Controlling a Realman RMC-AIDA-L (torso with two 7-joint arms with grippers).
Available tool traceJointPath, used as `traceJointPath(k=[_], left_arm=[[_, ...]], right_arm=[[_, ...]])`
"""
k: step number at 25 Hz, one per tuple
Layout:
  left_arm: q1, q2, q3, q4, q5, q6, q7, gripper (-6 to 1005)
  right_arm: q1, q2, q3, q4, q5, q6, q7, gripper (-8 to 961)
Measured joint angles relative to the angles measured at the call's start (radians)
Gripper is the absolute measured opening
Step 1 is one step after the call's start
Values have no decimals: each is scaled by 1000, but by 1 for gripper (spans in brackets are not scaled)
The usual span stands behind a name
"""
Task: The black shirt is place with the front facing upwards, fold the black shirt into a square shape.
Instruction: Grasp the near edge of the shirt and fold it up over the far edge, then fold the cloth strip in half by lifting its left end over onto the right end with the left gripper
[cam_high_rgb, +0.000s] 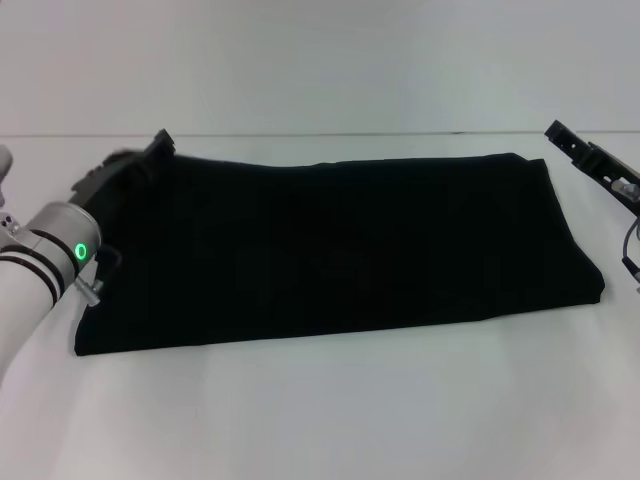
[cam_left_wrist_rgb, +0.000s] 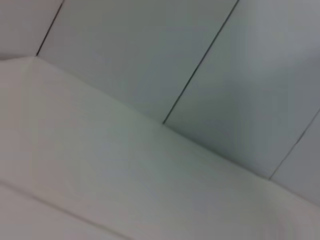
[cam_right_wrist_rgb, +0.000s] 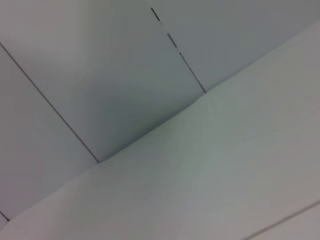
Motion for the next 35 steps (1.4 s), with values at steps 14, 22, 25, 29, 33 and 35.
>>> traceJointPath(k=[14,22,25,29,33,35], left_arm=[[94,16,73,67,0,27,-211,951],[260,36,173,313,300,318,-818,949],[300,52,162,399,453,434,-1033,949],[329,62,116,486,602,556,-1224,948],[348,75,18,534,744,666,-1376,947],[352,81,-24,538,802,705,-1424,947]], right_arm=[[-62,-8,-101,-17,-28,-128,-1,886],[-205,-10,-362,-157,-159,-497,-131,884],[-244,-11,-403,-170,-195,-588,-222,884],[-267,-7,-426,-167,-238,-642,-330,883],[-271,-3,-436,-155,-265,-637,-373,882],[-272,-3,-436,-148,-268,-634,-382,882]])
